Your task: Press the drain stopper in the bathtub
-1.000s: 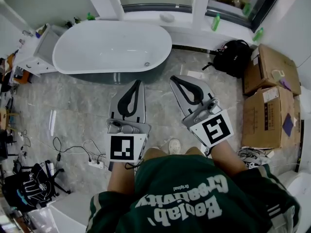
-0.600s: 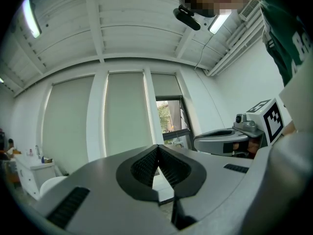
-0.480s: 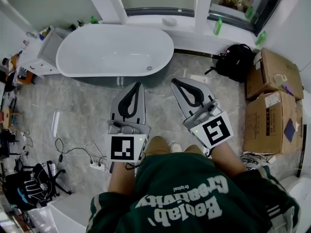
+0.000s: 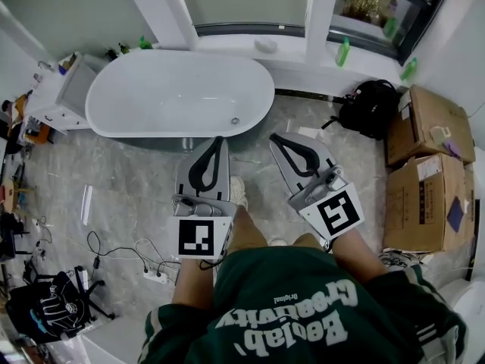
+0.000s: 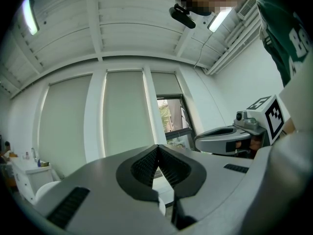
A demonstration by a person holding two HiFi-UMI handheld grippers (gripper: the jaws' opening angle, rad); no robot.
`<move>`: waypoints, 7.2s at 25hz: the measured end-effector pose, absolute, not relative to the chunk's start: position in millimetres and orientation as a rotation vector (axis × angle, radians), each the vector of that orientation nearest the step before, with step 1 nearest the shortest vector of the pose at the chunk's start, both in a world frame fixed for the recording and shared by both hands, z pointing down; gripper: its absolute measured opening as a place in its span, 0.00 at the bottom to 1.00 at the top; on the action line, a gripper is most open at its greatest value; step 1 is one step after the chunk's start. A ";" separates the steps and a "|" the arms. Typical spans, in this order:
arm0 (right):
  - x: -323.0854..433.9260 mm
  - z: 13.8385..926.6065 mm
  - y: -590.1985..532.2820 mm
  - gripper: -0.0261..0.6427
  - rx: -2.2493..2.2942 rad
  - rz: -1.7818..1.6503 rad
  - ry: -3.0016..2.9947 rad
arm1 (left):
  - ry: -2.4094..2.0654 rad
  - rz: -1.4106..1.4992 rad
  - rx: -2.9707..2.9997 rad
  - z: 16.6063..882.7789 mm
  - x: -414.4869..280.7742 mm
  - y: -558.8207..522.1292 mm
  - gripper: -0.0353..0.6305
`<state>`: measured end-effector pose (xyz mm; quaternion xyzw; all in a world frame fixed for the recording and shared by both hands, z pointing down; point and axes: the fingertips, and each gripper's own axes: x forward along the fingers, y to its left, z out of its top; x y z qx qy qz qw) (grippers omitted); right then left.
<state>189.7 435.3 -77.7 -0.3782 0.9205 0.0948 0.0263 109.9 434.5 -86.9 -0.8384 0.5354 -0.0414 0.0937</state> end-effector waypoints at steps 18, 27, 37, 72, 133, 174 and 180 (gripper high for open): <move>93.6 -85.7 183.1 0.06 -1.389 0.275 2.791 | 1.454 -0.119 -2.574 -94.9 0.7 175.1 0.06; 68.1 -82.5 109.6 0.06 -1.472 0.235 2.792 | 1.344 -0.113 -2.662 -91.1 -10.2 102.2 0.06; 34.7 -84.5 46.9 0.06 -1.521 0.278 2.785 | 1.256 -0.107 -2.697 -89.7 -28.5 39.4 0.06; 19.2 -41.1 -15.9 0.06 -1.544 0.158 2.884 | 1.283 -0.160 -2.683 -64.8 -52.9 -14.6 0.06; -48.6 271.1 -80.2 0.06 -1.278 -0.408 3.189 | 1.598 -0.394 -2.680 235.2 -111.3 -88.0 0.06; -41.4 646.5 -132.4 0.06 -0.870 -0.871 3.529 | 1.855 -0.823 -2.752 543.8 -103.4 -132.5 0.06; -38.0 699.9 -137.0 0.06 -0.921 -0.907 3.576 | 1.909 -0.842 -2.760 563.6 -114.6 -130.6 0.06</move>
